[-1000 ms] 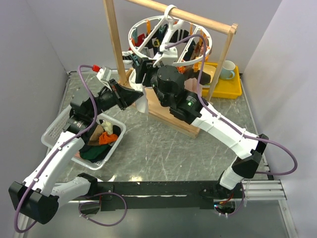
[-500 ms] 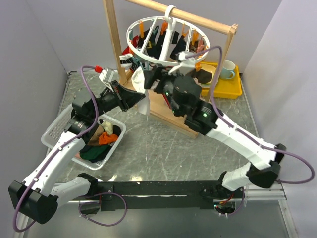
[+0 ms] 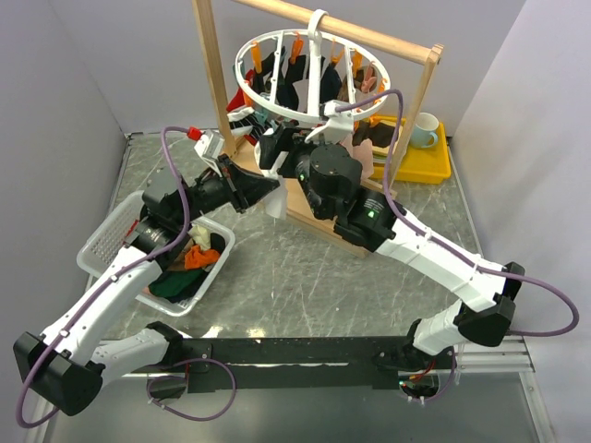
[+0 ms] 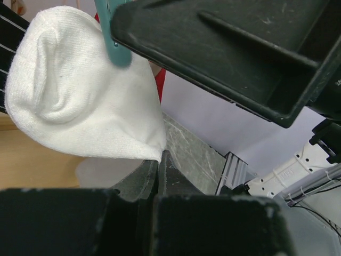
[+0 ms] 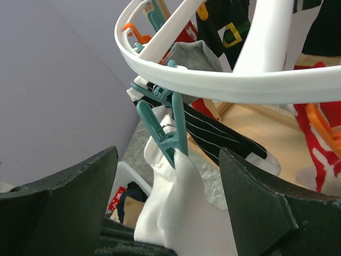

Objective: Remove the socks clipped to the hanger

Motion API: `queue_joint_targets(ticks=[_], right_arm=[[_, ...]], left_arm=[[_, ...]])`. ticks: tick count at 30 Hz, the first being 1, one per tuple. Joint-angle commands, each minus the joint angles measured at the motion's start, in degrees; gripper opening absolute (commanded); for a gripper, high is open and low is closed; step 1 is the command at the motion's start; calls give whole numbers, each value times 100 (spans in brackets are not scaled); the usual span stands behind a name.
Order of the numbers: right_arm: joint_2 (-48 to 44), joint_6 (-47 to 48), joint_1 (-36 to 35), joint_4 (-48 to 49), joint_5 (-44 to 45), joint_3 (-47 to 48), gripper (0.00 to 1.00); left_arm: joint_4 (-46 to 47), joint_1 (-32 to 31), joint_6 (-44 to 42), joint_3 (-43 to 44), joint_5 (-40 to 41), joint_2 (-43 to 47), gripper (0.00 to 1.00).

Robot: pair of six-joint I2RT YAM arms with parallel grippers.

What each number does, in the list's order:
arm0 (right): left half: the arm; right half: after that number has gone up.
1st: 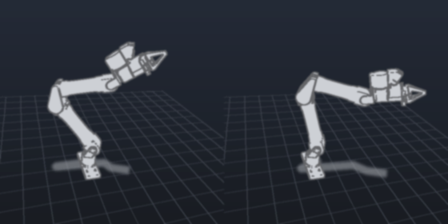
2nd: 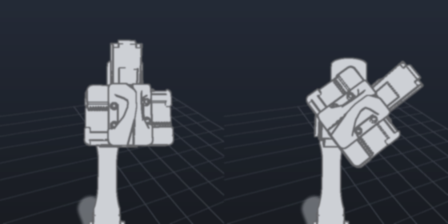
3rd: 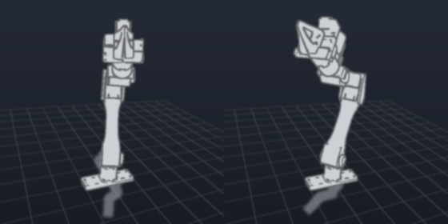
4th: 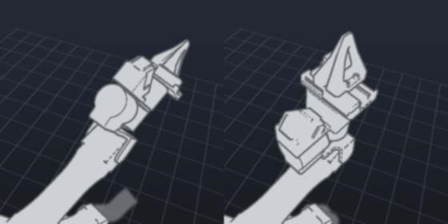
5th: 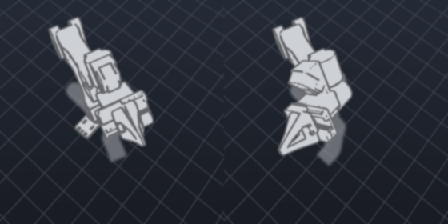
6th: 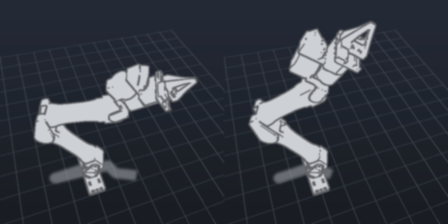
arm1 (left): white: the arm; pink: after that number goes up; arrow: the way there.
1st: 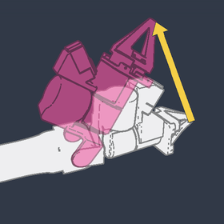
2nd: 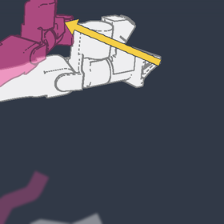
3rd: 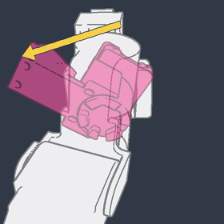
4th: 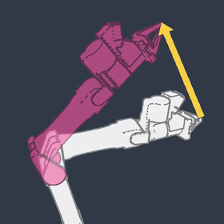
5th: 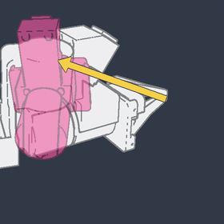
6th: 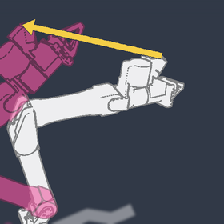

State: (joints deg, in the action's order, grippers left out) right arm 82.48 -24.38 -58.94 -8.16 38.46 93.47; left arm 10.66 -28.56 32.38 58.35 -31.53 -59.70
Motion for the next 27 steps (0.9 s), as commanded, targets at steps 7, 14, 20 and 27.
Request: queue_joint_targets(ticks=[7, 14, 20, 27], right_arm=[[110, 275, -48, 113, 575, 444, 83], [242, 575, -48, 280, 725, 610, 79], [400, 522, 5, 175, 584, 848, 76], [331, 92, 224, -124, 198, 717, 63]], left_arm=[[-81, -291, -215, 160, 279, 170, 1], [-107, -449, -241, 142, 375, 196, 1], [-125, -493, -224, 133, 410, 266, 1], [-283, -537, -294, 194, 498, 362, 1]])
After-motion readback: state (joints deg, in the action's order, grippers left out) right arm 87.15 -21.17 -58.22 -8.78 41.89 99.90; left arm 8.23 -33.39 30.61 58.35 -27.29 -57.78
